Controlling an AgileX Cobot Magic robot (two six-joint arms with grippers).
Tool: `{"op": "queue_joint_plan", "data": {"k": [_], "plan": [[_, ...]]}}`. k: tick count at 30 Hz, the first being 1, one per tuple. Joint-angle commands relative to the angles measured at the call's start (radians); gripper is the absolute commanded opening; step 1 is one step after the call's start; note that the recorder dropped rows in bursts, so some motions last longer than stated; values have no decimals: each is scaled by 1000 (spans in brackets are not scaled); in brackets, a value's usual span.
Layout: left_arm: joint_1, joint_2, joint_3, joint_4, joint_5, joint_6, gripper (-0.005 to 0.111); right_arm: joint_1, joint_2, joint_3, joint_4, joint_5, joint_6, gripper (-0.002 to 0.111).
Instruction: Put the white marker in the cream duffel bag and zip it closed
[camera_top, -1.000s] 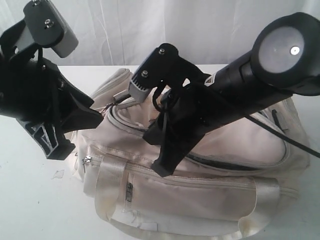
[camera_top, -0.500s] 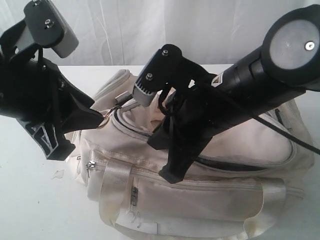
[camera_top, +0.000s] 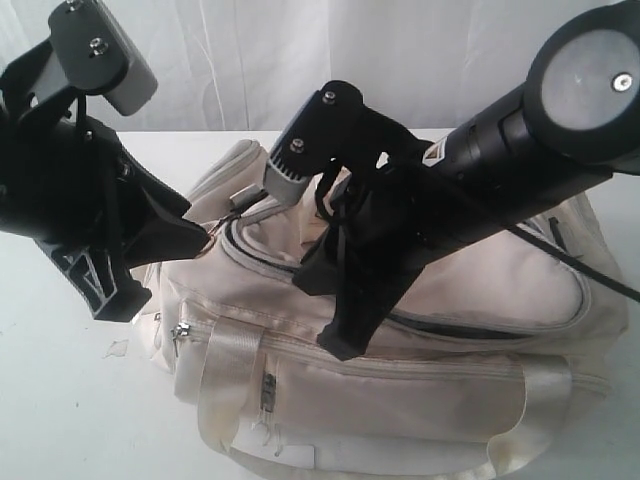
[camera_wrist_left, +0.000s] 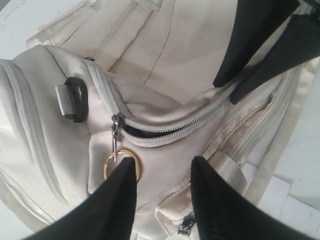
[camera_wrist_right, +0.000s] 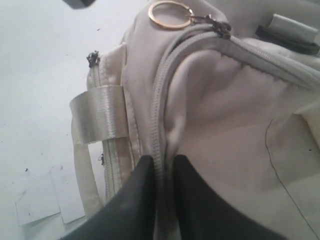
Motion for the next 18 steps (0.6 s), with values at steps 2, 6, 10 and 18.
{"op": "queue_joint_plan", "data": {"k": [2,6,10,18], "plan": [[1,-7,6,-16,17,0,41,0,-12,-10,-18,5,5,16],[1,-7,6,-16,17,0,41,0,-12,-10,-21,5,5,15],[1,-7,6,-18,17,0,41,0,-12,-10,-25,7,5,10],[1,-7,6,-18,17,0,41,0,-12,-10,-25,19,5,8]]}}
